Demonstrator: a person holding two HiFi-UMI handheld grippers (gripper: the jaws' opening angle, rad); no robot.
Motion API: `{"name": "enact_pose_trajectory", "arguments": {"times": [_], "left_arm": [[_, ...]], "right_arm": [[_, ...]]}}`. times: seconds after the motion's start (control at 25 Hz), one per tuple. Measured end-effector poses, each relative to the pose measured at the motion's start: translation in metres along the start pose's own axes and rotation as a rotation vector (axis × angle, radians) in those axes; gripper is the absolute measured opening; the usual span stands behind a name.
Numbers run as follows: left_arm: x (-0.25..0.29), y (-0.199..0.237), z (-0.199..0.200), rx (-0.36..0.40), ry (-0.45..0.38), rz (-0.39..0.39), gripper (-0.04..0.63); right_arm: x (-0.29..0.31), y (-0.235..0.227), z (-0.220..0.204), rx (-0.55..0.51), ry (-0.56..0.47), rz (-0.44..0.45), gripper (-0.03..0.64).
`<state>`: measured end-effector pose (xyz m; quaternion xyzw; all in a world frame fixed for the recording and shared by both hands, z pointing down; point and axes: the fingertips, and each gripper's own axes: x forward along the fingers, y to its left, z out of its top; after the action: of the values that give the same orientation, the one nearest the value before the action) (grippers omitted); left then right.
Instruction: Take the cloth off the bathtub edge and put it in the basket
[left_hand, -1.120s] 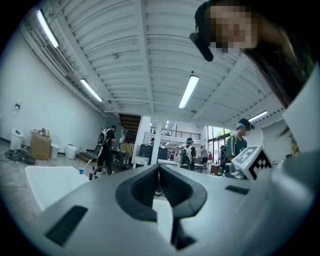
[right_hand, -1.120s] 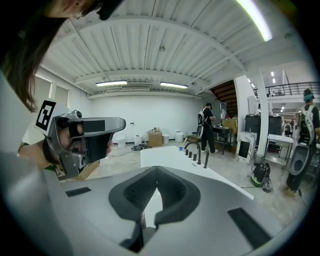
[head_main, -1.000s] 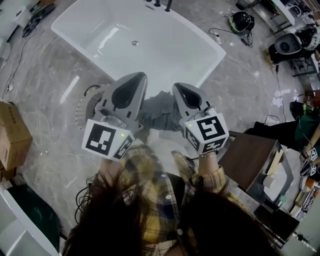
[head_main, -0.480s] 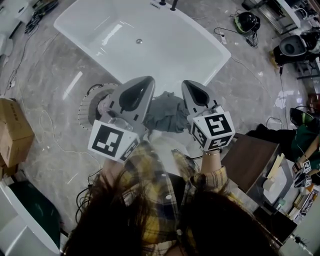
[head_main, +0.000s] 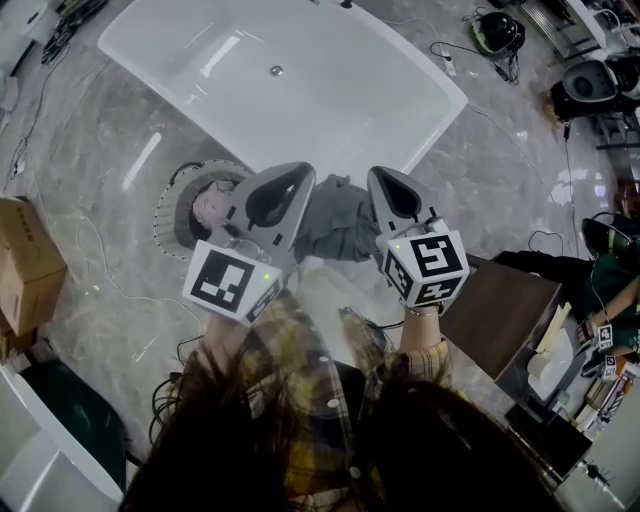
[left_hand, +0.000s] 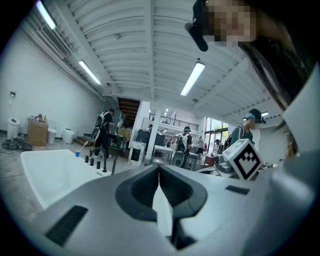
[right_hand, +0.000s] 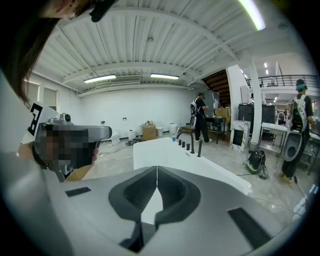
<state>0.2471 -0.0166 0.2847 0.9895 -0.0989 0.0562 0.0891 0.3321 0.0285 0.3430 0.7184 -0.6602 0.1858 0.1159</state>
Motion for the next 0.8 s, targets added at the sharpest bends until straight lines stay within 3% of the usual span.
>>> {"name": "enact_pose_trajectory", "arguments": {"times": [0.32,0.6,0.8], "left_arm": [[0.015,-0.007,-0.063,-0.037,0.148,-0.060,0.018],[0.027,-0.009,-0.136,-0.119,0.287,-0.088,0.020],[0.035,-0.010,-0.177,-0.108,0.381,-0.098,0.020]], "right_arm": [[0.014,-0.007,-0.051,0.034,0.080,-0.012,0.017],[0.022,-0.009,-0.101,0.077,0.141,-0.010,0.021],[0.035,-0.008,-0.138,0.131,0.201,0.018,0.101]]}}
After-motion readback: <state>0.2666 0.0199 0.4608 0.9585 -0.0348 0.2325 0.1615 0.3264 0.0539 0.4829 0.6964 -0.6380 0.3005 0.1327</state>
